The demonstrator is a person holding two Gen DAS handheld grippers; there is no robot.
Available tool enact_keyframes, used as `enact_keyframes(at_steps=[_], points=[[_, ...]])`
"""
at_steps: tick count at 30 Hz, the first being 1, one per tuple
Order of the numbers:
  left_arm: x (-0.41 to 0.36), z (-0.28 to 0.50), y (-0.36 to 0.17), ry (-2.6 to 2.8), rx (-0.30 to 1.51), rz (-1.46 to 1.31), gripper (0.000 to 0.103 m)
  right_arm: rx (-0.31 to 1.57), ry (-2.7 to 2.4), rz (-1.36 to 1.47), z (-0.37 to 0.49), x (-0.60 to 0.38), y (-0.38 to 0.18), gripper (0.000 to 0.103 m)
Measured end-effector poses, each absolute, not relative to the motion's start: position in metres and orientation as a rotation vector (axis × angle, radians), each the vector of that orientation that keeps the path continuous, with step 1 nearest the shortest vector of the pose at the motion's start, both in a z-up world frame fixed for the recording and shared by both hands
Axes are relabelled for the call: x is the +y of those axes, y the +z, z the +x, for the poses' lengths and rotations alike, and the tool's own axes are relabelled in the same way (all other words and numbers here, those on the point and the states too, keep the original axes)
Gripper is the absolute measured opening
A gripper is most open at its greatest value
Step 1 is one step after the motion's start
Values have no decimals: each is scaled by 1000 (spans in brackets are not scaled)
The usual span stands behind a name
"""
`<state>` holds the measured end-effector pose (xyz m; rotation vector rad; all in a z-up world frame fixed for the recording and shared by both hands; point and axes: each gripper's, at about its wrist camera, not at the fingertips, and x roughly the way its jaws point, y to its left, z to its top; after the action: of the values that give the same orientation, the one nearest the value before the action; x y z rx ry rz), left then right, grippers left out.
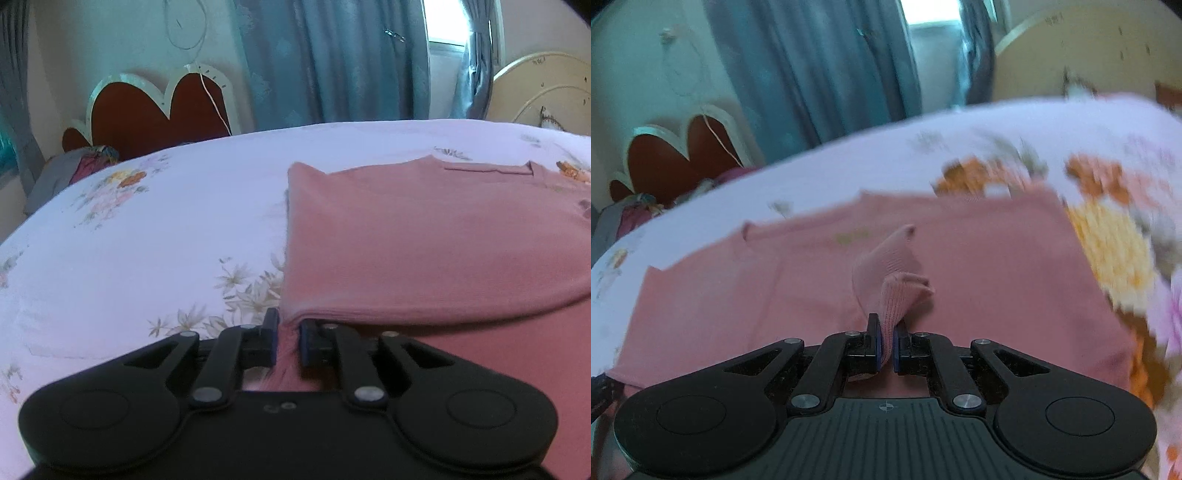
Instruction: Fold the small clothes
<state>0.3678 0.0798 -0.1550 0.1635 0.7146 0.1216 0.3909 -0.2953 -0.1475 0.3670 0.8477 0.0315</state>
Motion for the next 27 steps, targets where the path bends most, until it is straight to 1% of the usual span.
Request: enact_keyframes(at_steps=[1, 2, 3, 4, 5, 6, 9, 12, 14, 17, 18, 19, 20, 21, 23, 24, 27], points=[[81, 369, -152, 116, 726, 163, 15, 844, 39, 405, 388, -303, -148, 5], [82, 368, -150, 108, 734, 158, 18, 833, 40, 425, 385, -309, -145, 7], [85, 367, -147, 97, 741, 146, 20, 814, 30, 417, 383, -313, -141, 23], [88, 364, -145, 85, 750, 130, 24, 791, 20, 402, 379, -316, -136, 33], [92, 360, -141, 72, 758, 111, 26, 766, 16, 395, 375, -318, -130, 55], [95, 355, -139, 60, 765, 96, 26, 749, 17, 392, 375, -322, -126, 62], [103, 344, -129, 34, 777, 35, 30, 751, 32, 386, 384, -322, -124, 62], [106, 344, -117, 35, 759, -10, 34, 780, 36, 399, 404, -319, -134, 62], [107, 354, -113, 38, 751, -33, 37, 797, 38, 415, 415, -318, -142, 62], [107, 382, -110, 42, 748, -85, 38, 830, 27, 415, 426, -314, -153, 62], [107, 395, -112, 47, 749, -104, 38, 827, 32, 405, 427, -310, -153, 60], [107, 407, -114, 51, 754, -120, 38, 828, 51, 387, 428, -305, -152, 51], [107, 420, -117, 60, 759, -140, 38, 835, 68, 380, 429, -302, -152, 31], [108, 430, -119, 64, 762, -158, 37, 838, 79, 377, 429, -299, -151, 21], [110, 453, -126, 78, 773, -196, 36, 833, 86, 355, 428, -294, -149, 17], [111, 461, -129, 84, 779, -205, 35, 826, 90, 349, 427, -293, -148, 13], [115, 487, -140, 111, 807, -223, 35, 735, 70, 299, 418, -293, -133, 12]])
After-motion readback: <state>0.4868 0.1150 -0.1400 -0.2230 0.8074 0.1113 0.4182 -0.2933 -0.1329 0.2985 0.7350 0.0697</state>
